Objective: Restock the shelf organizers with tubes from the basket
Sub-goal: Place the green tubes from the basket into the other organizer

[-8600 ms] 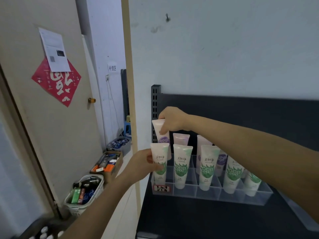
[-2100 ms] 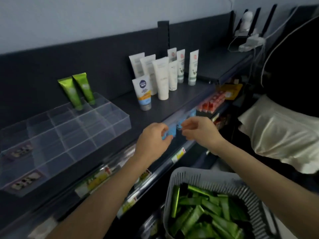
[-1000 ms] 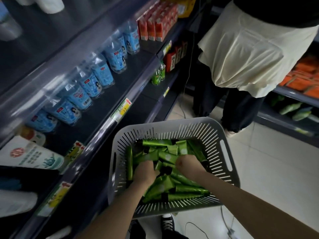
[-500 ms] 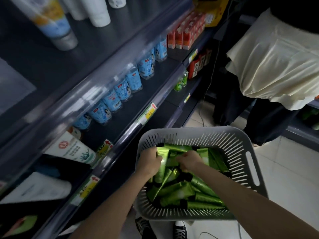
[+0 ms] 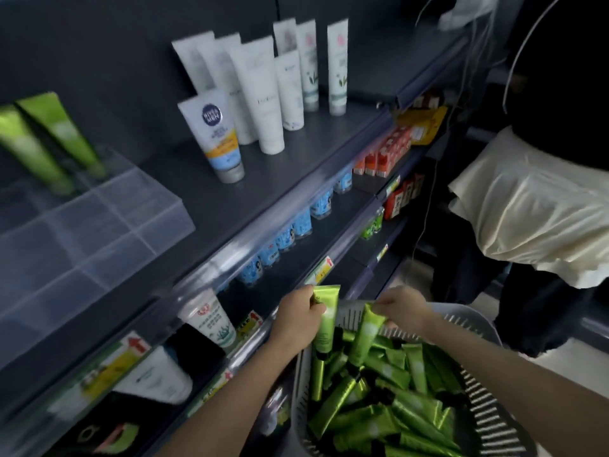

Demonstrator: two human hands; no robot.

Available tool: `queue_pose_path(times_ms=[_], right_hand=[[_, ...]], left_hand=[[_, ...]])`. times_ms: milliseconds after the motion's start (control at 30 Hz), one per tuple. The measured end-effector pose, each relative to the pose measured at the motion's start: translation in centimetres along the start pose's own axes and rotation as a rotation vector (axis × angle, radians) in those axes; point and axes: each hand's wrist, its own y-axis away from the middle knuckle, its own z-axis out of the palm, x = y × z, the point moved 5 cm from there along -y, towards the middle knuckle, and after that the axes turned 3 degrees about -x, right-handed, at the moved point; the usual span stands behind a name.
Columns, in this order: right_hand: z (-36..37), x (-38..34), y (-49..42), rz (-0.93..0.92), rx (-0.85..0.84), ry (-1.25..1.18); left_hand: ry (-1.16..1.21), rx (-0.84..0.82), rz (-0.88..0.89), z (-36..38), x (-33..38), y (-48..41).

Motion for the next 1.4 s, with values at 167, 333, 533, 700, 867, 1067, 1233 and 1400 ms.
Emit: queue_pose_path(times_ms=[167, 333, 533, 700, 867, 1067, 1233, 1400], right_hand=[[-5.8, -8.2, 3.0, -0.227, 0.018, 0.064], [-11.0, -17.6, 7.7, -0.445, 0.122, 0.057], [-12.8, -28.2, 11.9, -0.669, 0.173, 0.016], [-10.4, -35.9, 12.1, -0.780, 0.176, -0.054], [-6.3, -42.5, 11.9, -0.867, 0.162, -0.046], [-2.2, -48.8, 10.6, -0.960, 0.213, -0.033], [0.3, -53.2, 8.1, -1.033, 0.293, 0.053], [2.9, -55.1, 4.2, -1.041, 0.280, 0.156]], left_hand=[[0.023, 0.104, 0.128, -5.3, 4.9, 1.3], [0.031, 0.267, 0.242, -13.9, 9.2, 3.4], [0.196, 0.391, 0.305, -22.9, 10.1, 5.2], [0.213, 0.518, 0.296, -29.4, 8.4, 7.2], [0.226, 0.647, 0.240, -35.4, 4.1, 8.4], [0.313, 0.870, 0.118, -41.2, -1.3, 9.7], [0.258, 1.028, 0.043, -43.0, -3.8, 9.1], [0.200, 1.039, 0.022, -43.5, -6.2, 6.6]])
